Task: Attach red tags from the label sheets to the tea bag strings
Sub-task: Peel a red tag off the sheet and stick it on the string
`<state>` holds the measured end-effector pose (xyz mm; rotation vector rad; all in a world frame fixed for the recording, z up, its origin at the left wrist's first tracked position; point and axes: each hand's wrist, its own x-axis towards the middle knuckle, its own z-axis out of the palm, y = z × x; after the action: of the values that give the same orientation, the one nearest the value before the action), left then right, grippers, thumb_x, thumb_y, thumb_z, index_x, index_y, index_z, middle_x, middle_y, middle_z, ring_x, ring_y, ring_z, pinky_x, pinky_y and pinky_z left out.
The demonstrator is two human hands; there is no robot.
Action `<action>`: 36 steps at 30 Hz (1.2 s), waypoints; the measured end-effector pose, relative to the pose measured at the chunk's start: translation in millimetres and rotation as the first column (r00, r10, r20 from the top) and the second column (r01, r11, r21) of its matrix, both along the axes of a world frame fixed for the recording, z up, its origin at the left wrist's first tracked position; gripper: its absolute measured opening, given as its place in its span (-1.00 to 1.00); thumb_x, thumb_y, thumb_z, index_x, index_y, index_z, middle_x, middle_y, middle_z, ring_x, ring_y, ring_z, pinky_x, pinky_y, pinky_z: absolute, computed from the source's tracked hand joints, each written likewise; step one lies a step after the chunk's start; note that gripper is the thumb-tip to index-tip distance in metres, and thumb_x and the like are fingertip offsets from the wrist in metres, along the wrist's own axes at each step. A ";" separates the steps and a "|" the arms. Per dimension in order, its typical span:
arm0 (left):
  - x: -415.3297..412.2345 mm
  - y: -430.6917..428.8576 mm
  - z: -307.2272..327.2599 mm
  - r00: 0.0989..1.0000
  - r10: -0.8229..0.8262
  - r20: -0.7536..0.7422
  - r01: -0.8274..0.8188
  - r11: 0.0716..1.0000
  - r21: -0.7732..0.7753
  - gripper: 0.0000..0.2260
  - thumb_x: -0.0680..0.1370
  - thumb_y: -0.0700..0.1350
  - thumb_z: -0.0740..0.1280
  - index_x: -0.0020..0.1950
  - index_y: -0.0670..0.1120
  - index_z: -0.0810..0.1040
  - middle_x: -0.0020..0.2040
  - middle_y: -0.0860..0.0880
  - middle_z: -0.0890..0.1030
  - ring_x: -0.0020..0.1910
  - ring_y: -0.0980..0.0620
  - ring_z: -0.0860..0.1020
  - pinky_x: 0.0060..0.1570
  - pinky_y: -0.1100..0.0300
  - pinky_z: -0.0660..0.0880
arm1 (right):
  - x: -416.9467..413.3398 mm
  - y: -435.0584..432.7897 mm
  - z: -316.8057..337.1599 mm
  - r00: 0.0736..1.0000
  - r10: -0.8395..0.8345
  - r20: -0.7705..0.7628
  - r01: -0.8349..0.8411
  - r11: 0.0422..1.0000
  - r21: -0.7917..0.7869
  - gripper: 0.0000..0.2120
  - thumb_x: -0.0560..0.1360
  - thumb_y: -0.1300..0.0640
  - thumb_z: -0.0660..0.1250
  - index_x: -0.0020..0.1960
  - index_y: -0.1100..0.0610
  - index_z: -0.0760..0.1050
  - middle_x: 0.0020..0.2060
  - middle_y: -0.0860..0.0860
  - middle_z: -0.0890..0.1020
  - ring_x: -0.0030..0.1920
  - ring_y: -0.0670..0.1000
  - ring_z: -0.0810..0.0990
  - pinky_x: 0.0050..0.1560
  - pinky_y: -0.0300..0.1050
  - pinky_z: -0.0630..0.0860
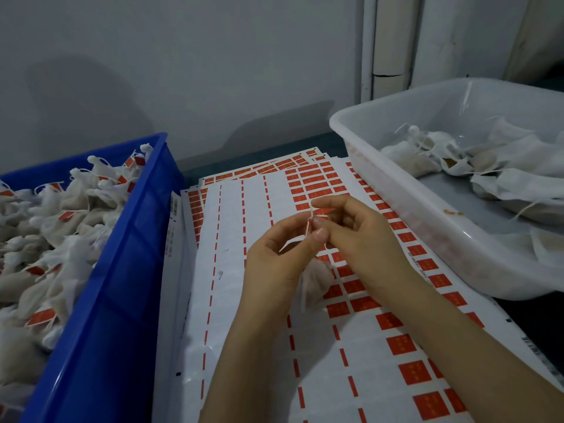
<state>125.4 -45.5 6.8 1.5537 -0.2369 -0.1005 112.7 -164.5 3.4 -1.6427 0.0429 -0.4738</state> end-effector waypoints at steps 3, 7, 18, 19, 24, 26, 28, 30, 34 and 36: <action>1.2 0.3 -2.0 0.999 0.049 -0.008 -0.049 0.999 0.009 -0.76 0.31 0.11 0.40 -0.03 0.18 0.63 -0.04 0.24 0.65 -0.02 0.25 0.61 -0.15 0.38 0.56 | 0.1 0.6 -0.3 1.000 -0.006 -0.003 0.006 1.000 -0.007 -0.81 0.47 0.09 0.35 -0.03 -0.20 0.47 -0.10 -0.28 0.57 -0.08 -0.18 0.59 -0.17 -0.43 0.53; 3.0 1.2 -2.2 0.987 0.145 -0.067 -0.146 0.989 -0.013 -0.88 0.48 -0.03 0.37 -0.02 0.08 0.66 -0.06 0.12 0.67 -0.03 0.06 0.62 -0.03 0.19 0.60 | 0.6 0.9 0.3 1.000 0.014 0.000 -0.014 0.998 0.053 -0.86 0.51 0.10 0.30 -0.02 -0.14 0.49 -0.11 -0.26 0.57 -0.11 -0.29 0.58 -0.26 -0.44 0.51; 3.2 0.0 -0.1 0.981 0.191 -0.001 -0.191 0.981 0.013 -0.79 0.46 0.00 0.38 0.06 0.22 0.56 0.02 0.11 0.66 -0.03 0.04 0.63 -0.03 0.14 0.61 | 2.9 2.8 -1.2 0.997 -0.036 -0.063 0.030 0.994 -0.106 -0.91 0.53 -0.09 0.18 -0.03 -0.20 0.46 -0.19 -0.41 0.47 -0.16 -0.27 0.54 -0.24 -0.50 0.36; 3.2 0.4 -0.6 0.982 0.190 0.023 -0.190 0.981 0.025 -0.81 0.45 0.01 0.38 0.03 0.24 0.55 0.00 0.13 0.66 -0.04 0.06 0.63 -0.03 0.17 0.60 | 2.6 2.4 -0.7 0.997 -0.037 -0.061 0.030 0.993 -0.112 -0.92 0.52 -0.11 0.19 -0.07 -0.21 0.45 -0.19 -0.43 0.47 -0.16 -0.30 0.53 -0.24 -0.52 0.33; 2.9 -0.9 -1.8 0.981 0.159 0.108 -0.166 0.985 0.055 -0.81 0.45 -0.03 0.40 0.00 0.23 0.53 -0.17 0.32 0.62 -0.12 0.29 0.60 -0.21 0.44 0.55 | -0.3 1.6 0.4 0.999 -0.029 -0.020 0.026 0.989 -0.144 -0.87 0.47 -0.01 0.31 -0.23 -0.19 0.45 -0.29 -0.37 0.53 -0.19 -0.40 0.54 -0.31 -0.64 0.35; 3.6 -0.8 -3.1 0.979 0.164 0.121 -0.172 0.983 0.058 -0.79 0.45 -0.05 0.41 0.02 0.20 0.53 -0.16 0.28 0.63 -0.12 0.28 0.60 -0.23 0.47 0.53 | -0.5 1.5 0.2 0.998 -0.047 -0.029 0.042 0.985 -0.169 -0.86 0.47 -0.01 0.32 -0.23 -0.19 0.44 -0.27 -0.34 0.53 -0.20 -0.28 0.57 -0.31 -0.63 0.36; 3.3 -0.8 -2.8 0.975 0.181 0.128 -0.190 0.980 0.060 -0.77 0.45 -0.05 0.42 0.04 0.20 0.52 -0.16 0.20 0.64 -0.12 0.28 0.59 -0.24 0.48 0.52 | -0.4 1.7 0.1 0.997 -0.071 -0.037 0.063 0.981 -0.185 -0.87 0.47 -0.03 0.32 -0.24 -0.19 0.44 -0.26 -0.34 0.53 -0.21 -0.28 0.55 -0.35 -0.61 0.37; 2.6 -1.9 -2.5 0.962 0.225 0.156 -0.238 0.969 0.066 -0.73 0.43 -0.05 0.44 0.06 0.18 0.48 -0.10 0.22 0.60 -0.11 0.35 0.57 -0.29 0.52 0.48 | -0.5 2.3 -0.1 0.995 -0.092 -0.045 0.082 0.979 -0.187 -0.88 0.46 -0.05 0.32 -0.24 -0.20 0.43 -0.27 -0.35 0.52 -0.23 -0.29 0.54 -0.38 -0.61 0.36; 0.3 -3.7 -3.9 0.920 0.296 0.257 -0.323 0.944 0.071 -0.72 0.40 -0.09 0.48 -0.05 0.09 0.41 -0.16 0.27 0.56 -0.19 0.36 0.57 -0.36 0.58 0.40 | -0.9 4.0 0.1 0.991 -0.111 -0.073 0.102 0.988 -0.119 -0.88 0.46 -0.06 0.31 -0.25 -0.18 0.45 -0.34 -0.37 0.52 -0.24 -0.45 0.50 -0.44 -0.60 0.34; -1.8 -4.2 -5.2 0.898 0.282 0.338 -0.340 0.932 0.126 -0.78 0.41 -0.09 0.46 -0.11 0.10 0.43 -0.19 0.28 0.59 -0.21 0.22 0.61 -0.30 0.54 0.45 | -0.3 4.4 -0.1 0.987 -0.125 -0.100 0.118 0.990 -0.078 -0.88 0.46 -0.07 0.31 -0.25 -0.14 0.47 -0.35 -0.34 0.54 -0.24 -0.38 0.54 -0.42 -0.51 0.35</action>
<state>123.6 -49.7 1.6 1.7691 -0.2297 0.3935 112.4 -160.1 3.3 -1.7418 0.2073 -0.4866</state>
